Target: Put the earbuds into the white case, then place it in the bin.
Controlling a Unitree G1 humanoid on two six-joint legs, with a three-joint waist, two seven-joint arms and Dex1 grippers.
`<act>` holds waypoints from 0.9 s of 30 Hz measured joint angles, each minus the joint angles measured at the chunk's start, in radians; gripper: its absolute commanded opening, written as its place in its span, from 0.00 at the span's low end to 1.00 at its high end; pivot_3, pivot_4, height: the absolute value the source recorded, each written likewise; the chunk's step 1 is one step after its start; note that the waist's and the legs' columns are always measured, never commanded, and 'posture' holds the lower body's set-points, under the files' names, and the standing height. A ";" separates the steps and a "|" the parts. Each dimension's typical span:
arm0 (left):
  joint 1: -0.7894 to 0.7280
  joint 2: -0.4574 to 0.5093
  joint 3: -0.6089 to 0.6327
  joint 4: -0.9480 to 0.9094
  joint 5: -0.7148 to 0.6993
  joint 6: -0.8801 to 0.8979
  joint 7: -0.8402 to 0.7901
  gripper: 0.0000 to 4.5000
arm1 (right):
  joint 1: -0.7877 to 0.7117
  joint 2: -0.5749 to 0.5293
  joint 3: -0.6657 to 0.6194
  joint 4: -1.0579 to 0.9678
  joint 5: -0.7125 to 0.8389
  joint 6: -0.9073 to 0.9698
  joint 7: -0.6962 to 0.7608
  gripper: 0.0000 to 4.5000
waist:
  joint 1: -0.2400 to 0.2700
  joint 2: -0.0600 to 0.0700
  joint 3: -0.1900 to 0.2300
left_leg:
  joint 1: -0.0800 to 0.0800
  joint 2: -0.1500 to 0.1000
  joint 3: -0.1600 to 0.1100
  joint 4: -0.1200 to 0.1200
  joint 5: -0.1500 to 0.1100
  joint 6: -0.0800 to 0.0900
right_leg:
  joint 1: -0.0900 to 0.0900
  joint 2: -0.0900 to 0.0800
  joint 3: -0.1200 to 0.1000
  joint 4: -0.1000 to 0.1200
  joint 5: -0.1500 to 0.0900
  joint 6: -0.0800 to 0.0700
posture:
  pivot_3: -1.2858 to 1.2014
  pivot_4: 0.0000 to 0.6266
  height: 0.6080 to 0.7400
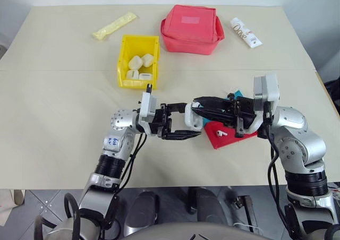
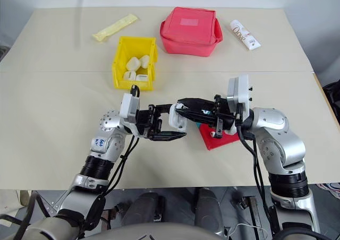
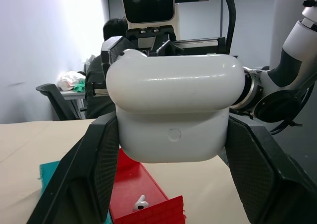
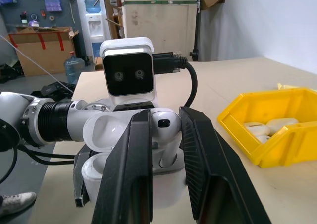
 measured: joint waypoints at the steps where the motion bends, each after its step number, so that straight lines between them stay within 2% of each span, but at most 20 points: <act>1: 0.002 -0.002 -0.003 0.002 0.001 0.000 -0.002 0.62 | 0.005 -0.008 0.002 0.000 -0.002 -0.007 0.008 0.10 | 0.000 0.000 0.000 | 0.000 0.000 0.000 0.000 0.000 0.000 | 0.000 0.000 0.000 0.000 0.000 0.000 | 0.52 0.24 1.00; 18: 0.002 -0.029 -0.001 0.033 0.014 -0.029 -0.013 0.62 | 0.000 -0.074 0.006 0.028 0.023 0.031 0.059 0.10 | -0.001 0.000 0.000 | 0.000 0.000 0.000 0.000 0.000 0.000 | 0.000 -0.001 0.000 0.000 0.000 0.000 | 0.52 0.24 1.00; 20: 0.002 -0.028 0.000 0.036 0.015 -0.032 -0.014 0.62 | -0.007 -0.077 0.008 0.033 0.020 0.030 0.062 0.27 | 0.000 0.000 0.000 | 0.000 0.000 0.000 0.000 0.000 0.000 | 0.000 -0.001 0.000 0.000 0.000 0.000 | 0.52 0.24 1.00; 22: 0.002 -0.025 0.007 0.036 0.018 -0.042 -0.016 0.62 | -0.010 -0.082 0.008 0.036 0.016 0.030 0.061 0.39 | 0.000 0.000 0.000 | 0.000 0.000 0.000 0.000 0.000 0.000 | 0.000 -0.002 0.000 -0.001 0.000 0.000 | 0.52 0.24 1.00; 27: 0.002 -0.024 0.009 0.038 0.018 -0.059 -0.024 0.62 | -0.030 -0.087 0.005 0.035 0.013 0.052 0.037 0.77 | 0.000 0.000 0.000 | 0.000 0.000 -0.001 0.000 0.000 0.000 | 0.000 -0.002 0.000 -0.001 0.000 0.000 | 0.52 0.24 1.00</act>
